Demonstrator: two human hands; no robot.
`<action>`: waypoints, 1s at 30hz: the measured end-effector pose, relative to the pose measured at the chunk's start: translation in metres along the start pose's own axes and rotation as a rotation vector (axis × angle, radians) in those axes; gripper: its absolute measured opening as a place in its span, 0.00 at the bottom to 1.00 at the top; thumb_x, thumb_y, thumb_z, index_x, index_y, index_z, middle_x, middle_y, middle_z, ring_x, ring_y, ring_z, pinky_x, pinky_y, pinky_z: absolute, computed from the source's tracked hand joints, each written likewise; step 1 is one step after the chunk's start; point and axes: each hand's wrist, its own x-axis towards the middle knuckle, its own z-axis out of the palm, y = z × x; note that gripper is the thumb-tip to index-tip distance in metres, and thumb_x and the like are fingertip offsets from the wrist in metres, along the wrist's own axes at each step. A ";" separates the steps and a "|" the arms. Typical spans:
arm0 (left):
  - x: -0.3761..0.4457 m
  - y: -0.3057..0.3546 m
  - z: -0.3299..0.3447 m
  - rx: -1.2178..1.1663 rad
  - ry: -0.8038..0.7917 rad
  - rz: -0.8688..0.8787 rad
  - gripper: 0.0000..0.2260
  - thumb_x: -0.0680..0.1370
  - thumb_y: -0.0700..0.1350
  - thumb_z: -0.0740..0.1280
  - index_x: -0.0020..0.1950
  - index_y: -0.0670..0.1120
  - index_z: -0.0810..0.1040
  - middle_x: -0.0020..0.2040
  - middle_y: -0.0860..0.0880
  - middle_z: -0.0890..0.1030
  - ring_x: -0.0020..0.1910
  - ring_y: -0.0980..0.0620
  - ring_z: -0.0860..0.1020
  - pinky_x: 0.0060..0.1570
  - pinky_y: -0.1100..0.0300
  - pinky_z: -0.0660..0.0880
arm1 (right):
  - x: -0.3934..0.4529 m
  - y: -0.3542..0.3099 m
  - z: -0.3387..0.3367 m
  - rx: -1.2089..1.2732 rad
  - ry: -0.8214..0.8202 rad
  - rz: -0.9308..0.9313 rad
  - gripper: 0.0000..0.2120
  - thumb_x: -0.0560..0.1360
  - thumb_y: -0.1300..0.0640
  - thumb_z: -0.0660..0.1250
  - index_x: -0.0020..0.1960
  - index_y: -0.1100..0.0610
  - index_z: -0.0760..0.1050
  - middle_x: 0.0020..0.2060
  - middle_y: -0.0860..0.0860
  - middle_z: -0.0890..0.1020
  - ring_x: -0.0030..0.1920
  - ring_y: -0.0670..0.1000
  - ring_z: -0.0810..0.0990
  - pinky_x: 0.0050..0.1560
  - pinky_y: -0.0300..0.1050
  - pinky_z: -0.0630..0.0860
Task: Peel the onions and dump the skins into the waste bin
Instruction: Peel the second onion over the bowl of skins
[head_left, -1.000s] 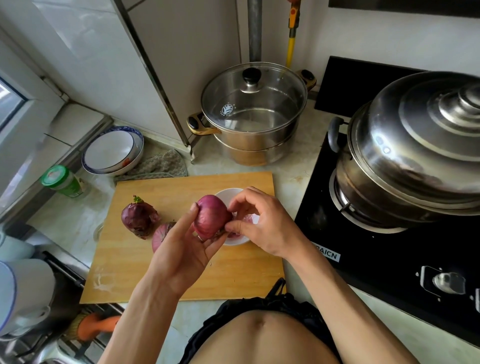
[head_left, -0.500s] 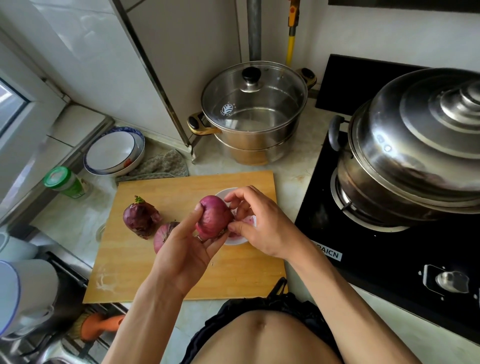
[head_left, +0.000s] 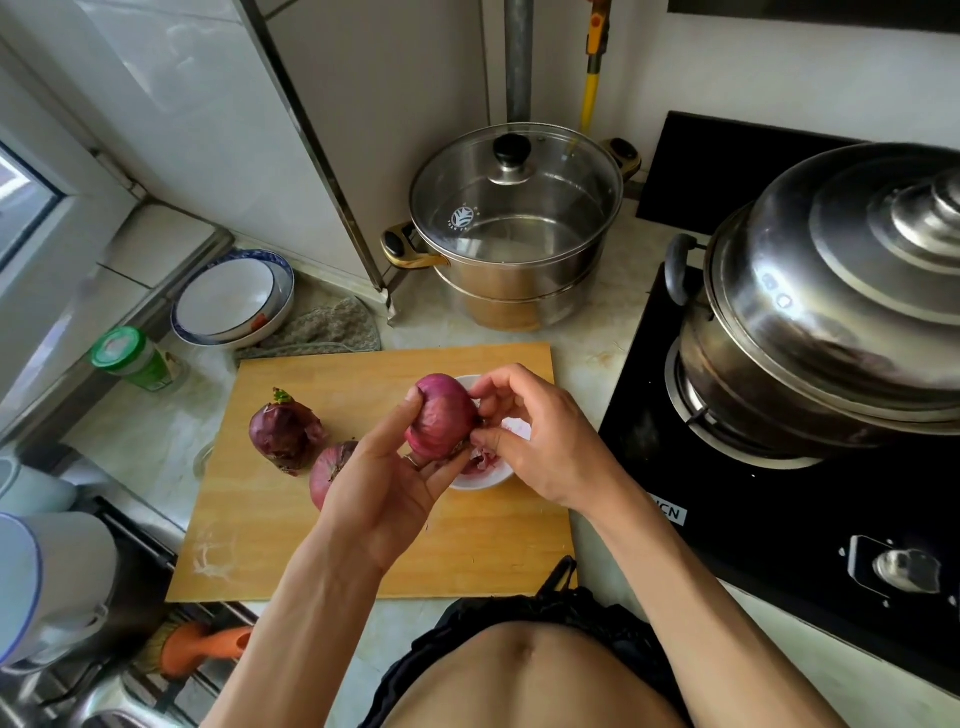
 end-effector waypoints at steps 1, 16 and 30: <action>0.000 0.000 0.000 0.001 0.001 0.001 0.21 0.74 0.49 0.70 0.62 0.37 0.80 0.49 0.37 0.86 0.44 0.44 0.87 0.41 0.57 0.85 | 0.000 0.000 0.001 0.003 0.007 -0.003 0.20 0.72 0.68 0.74 0.53 0.47 0.73 0.44 0.42 0.78 0.47 0.41 0.78 0.51 0.45 0.79; 0.002 -0.001 -0.004 -0.038 0.032 0.023 0.19 0.74 0.48 0.71 0.59 0.37 0.81 0.46 0.40 0.87 0.44 0.44 0.87 0.48 0.54 0.84 | 0.001 0.009 0.007 0.063 0.098 0.015 0.13 0.72 0.66 0.74 0.44 0.48 0.77 0.39 0.44 0.82 0.43 0.47 0.82 0.49 0.52 0.81; 0.009 -0.001 -0.016 -0.291 0.036 -0.046 0.29 0.71 0.51 0.73 0.68 0.35 0.77 0.57 0.34 0.84 0.50 0.40 0.87 0.51 0.52 0.83 | 0.001 0.015 0.005 0.188 0.150 0.048 0.09 0.72 0.67 0.74 0.44 0.54 0.80 0.39 0.48 0.84 0.41 0.46 0.82 0.44 0.41 0.79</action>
